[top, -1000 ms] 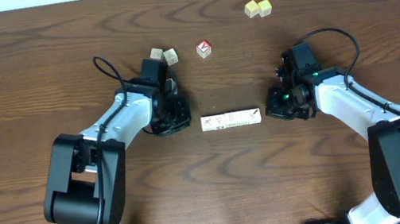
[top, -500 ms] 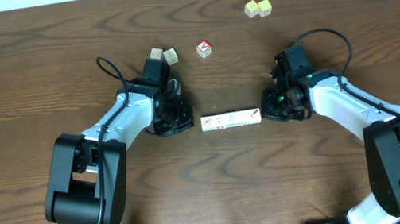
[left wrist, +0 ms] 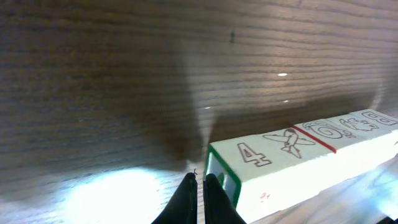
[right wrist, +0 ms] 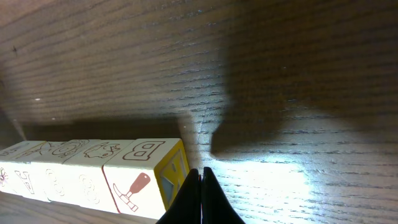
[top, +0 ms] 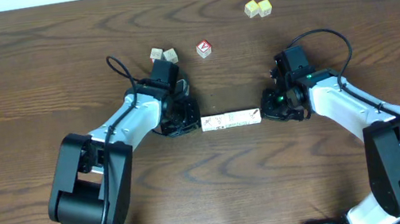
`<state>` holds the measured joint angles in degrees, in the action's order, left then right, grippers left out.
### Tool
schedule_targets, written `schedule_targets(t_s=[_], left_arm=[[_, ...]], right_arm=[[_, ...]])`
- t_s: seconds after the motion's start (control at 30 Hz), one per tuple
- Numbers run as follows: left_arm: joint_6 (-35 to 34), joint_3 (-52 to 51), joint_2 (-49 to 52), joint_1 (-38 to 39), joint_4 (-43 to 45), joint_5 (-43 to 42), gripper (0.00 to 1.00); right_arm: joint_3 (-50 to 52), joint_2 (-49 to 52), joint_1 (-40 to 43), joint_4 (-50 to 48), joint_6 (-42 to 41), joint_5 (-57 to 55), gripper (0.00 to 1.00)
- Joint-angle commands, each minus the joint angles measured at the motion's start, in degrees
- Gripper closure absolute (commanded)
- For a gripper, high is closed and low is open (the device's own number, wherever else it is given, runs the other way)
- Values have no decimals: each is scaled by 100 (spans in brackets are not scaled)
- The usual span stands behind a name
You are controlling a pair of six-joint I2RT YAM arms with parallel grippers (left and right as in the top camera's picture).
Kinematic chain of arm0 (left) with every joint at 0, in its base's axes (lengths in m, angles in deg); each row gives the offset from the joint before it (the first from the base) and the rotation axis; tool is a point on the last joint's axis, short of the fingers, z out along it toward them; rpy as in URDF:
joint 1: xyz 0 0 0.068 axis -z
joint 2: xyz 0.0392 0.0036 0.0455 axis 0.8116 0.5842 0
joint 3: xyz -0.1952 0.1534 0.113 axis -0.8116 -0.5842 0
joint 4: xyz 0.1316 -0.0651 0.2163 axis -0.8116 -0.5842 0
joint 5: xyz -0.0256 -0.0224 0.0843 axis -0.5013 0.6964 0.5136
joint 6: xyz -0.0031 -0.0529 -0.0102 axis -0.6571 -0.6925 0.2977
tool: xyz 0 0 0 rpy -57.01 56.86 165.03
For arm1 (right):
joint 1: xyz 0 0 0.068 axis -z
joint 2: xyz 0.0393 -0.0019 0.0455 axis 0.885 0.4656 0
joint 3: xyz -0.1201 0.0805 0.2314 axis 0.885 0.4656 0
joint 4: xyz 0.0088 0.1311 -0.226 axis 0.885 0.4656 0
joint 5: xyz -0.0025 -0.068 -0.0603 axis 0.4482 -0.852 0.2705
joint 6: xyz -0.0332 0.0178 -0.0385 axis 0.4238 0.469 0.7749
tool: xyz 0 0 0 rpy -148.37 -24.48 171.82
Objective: Lift 5 blocks
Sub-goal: 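Lower both grippers to opposite row ends, pressing the blocks between them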
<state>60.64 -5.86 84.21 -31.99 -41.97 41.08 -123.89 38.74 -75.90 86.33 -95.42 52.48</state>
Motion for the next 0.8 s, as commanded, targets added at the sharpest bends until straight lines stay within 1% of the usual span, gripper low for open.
schedule_targets(t_s=[0.0,0.77], left_arm=[[-33,-81,72,13,26,-57,93],[-136,-81,72,125,142,-98,93]], right_arm=[[35,50,-72,-9,-66,-35,99],[35,50,-72,-9,-175,13,99]])
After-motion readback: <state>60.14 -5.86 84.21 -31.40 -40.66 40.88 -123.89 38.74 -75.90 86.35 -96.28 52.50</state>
